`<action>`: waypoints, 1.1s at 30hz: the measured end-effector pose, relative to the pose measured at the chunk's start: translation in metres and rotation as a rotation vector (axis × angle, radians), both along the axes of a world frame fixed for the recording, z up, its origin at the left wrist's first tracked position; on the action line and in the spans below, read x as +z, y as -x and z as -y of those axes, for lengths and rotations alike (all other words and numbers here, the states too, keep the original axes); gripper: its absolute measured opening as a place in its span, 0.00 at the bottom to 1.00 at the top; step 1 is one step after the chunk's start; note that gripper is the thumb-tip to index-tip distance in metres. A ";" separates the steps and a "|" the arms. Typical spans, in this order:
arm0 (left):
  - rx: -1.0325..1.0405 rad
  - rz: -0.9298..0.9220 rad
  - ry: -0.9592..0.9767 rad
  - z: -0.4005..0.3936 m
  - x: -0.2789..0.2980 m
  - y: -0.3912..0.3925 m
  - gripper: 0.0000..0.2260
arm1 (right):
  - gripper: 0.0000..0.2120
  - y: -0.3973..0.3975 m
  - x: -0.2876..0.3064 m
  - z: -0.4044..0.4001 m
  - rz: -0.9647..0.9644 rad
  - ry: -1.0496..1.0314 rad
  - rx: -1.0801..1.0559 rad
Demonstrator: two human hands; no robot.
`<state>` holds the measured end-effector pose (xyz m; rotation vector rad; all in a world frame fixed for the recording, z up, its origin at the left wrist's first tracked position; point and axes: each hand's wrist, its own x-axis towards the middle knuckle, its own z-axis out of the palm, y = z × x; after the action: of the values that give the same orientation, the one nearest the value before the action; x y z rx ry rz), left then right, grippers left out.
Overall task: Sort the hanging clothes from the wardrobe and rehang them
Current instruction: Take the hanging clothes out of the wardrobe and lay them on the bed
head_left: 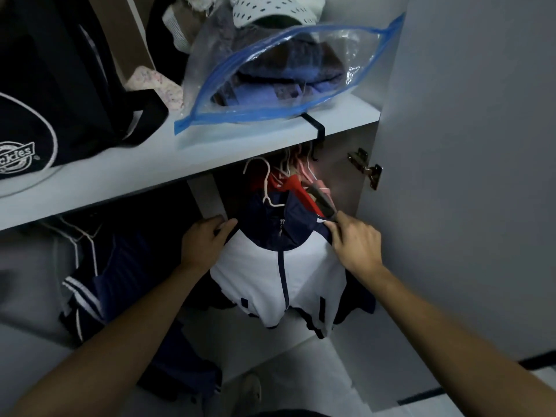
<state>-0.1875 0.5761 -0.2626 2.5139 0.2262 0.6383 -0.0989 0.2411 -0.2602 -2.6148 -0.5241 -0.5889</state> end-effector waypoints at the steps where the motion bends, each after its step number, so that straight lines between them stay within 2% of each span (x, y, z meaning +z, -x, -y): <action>1: -0.015 0.002 0.010 0.007 0.001 0.006 0.28 | 0.17 0.009 -0.002 0.006 -0.010 -0.029 0.009; 5: -0.079 -0.009 0.032 0.035 0.002 0.021 0.27 | 0.17 0.051 -0.003 0.029 -0.085 -0.075 -0.012; 10: -0.192 0.013 -0.033 0.074 -0.007 0.032 0.25 | 0.18 0.118 -0.007 0.072 -0.293 -0.077 -0.116; 14: -0.294 -0.012 -0.038 0.111 -0.018 0.039 0.27 | 0.18 0.175 -0.008 0.109 -0.346 -0.118 -0.133; 17: -0.459 -0.012 -0.021 0.156 -0.027 0.053 0.27 | 0.16 0.226 -0.010 0.138 -0.364 -0.149 -0.184; 24: -0.836 -0.022 -0.010 0.288 -0.040 0.121 0.27 | 0.15 0.375 -0.032 0.232 -0.269 -0.365 -0.581; 33: -1.236 0.030 -0.067 0.484 -0.040 0.226 0.23 | 0.16 0.560 -0.046 0.366 -0.096 -0.428 -0.975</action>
<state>-0.4134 0.0921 -0.3021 2.1280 -1.2638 0.1420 -0.6593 -0.1248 -0.3062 -2.3147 0.8765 -0.7295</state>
